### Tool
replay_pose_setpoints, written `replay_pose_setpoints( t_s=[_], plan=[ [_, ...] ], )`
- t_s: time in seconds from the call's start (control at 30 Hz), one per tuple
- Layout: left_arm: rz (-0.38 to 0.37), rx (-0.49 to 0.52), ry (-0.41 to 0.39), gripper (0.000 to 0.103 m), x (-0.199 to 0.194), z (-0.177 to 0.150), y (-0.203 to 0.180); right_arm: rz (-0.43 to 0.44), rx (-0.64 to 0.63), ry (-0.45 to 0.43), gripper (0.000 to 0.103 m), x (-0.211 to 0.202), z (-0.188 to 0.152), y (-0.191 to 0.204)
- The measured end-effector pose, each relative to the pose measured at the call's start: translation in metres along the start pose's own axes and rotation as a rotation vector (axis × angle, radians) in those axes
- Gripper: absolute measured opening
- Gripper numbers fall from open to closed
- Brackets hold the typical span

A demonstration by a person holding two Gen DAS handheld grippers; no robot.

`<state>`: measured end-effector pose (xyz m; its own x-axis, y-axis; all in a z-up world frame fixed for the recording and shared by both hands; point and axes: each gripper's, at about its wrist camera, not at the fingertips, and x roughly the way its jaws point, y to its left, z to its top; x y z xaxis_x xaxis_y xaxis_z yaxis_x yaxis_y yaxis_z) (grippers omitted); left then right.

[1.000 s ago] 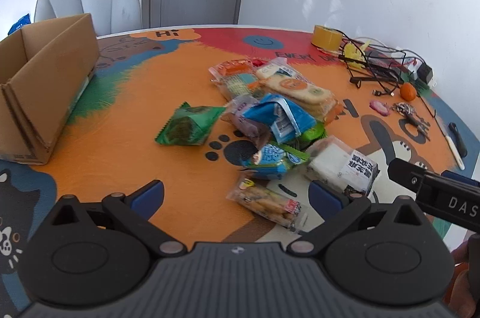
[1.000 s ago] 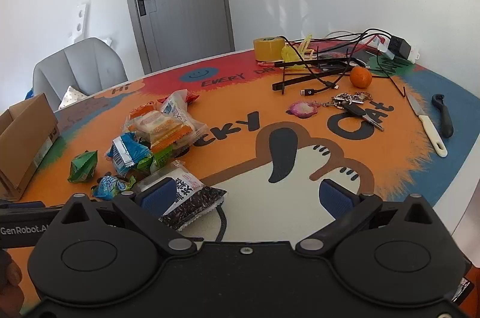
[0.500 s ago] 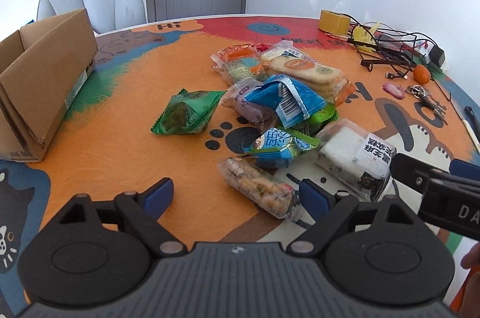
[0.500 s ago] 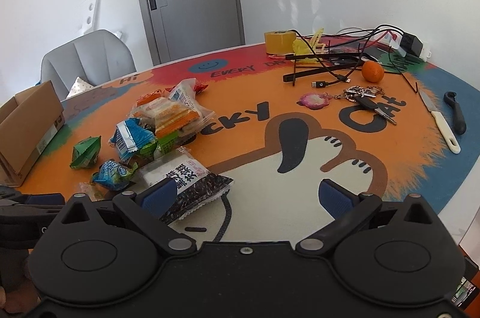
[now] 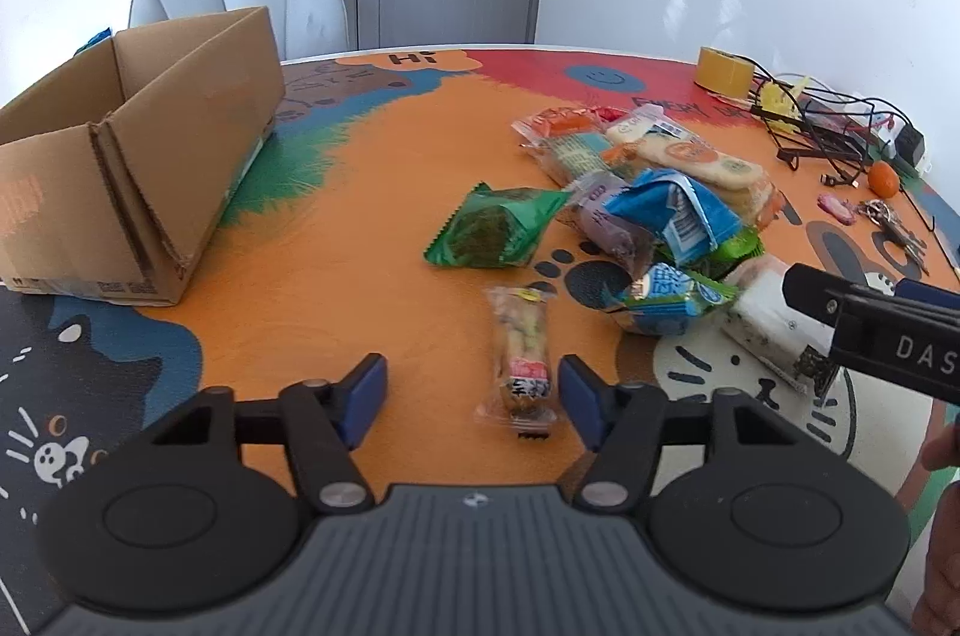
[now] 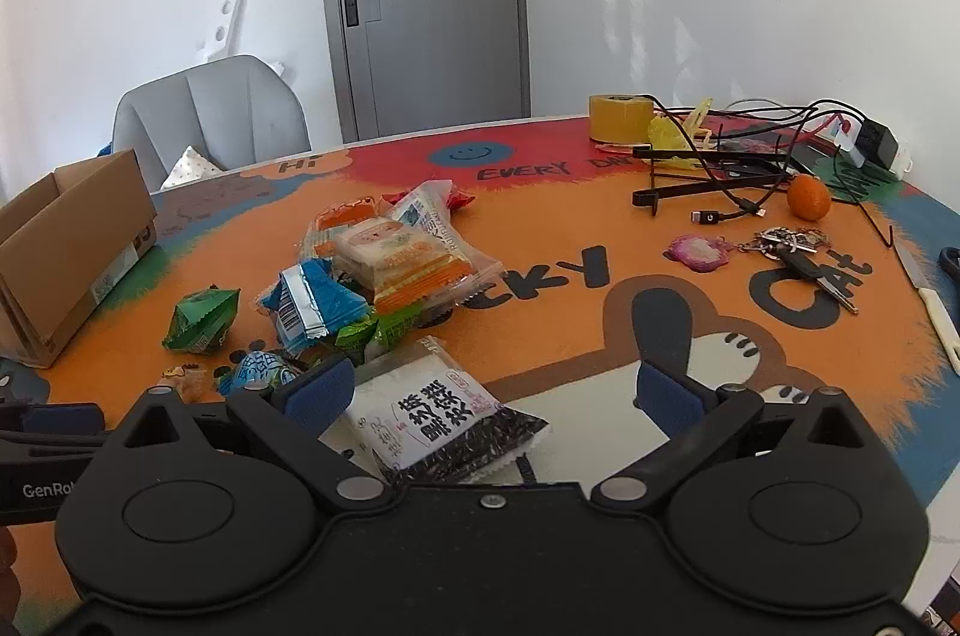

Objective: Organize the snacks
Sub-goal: 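Grasp the clear wrapped snack bar with the left tool while the right tool approaches the black-and-white packet, then grasp the black-and-white sesame cake packet with the right tool while the left tool lifts the bar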

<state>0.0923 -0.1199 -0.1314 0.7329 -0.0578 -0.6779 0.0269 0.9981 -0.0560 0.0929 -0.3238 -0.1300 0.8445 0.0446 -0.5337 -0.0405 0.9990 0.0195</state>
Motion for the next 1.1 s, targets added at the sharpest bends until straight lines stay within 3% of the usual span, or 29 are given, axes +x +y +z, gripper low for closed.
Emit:
replay_pose_setpoints(
  t_s=[0.1, 0.2, 0.37, 0.47, 0.53, 0.87, 1.0, 1.1],
  plan=[
    [0.0, -0.026, 0.0, 0.044, -0.001, 0.002, 0.008, 0.019, -0.013, 0.008, 0.097, 0.005, -0.001, 0.005],
    [-0.002, -0.041, 0.001, 0.042, -0.003, 0.003, 0.015, 0.033, -0.024, 0.044, 0.086, 0.009, -0.004, 0.009],
    [-0.019, -0.009, -0.033, 0.047, -0.009, 0.004, 0.016, 0.051, -0.008, 0.104, 0.077, 0.009, -0.013, 0.011],
    [-0.019, 0.007, -0.044, 0.06, -0.007, 0.006, 0.016, 0.066, -0.006, 0.114, 0.074, 0.004, -0.013, 0.013],
    [-0.028, 0.006, -0.049, 0.067, -0.004, 0.008, 0.016, 0.09, 0.01, 0.122, 0.074, 0.0, -0.012, 0.012],
    [-0.04, 0.057, -0.036, 0.066, 0.016, 0.011, 0.005, 0.065, -0.006, 0.106, 0.08, 0.006, -0.01, 0.011],
    [-0.025, 0.074, -0.051, 0.062, 0.019, 0.008, 0.001, 0.058, -0.028, 0.11, 0.08, 0.014, -0.011, 0.016],
    [-0.029, 0.079, -0.061, 0.051, 0.018, 0.007, 0.0, 0.047, -0.048, 0.107, 0.08, 0.017, -0.01, 0.021]
  ],
)
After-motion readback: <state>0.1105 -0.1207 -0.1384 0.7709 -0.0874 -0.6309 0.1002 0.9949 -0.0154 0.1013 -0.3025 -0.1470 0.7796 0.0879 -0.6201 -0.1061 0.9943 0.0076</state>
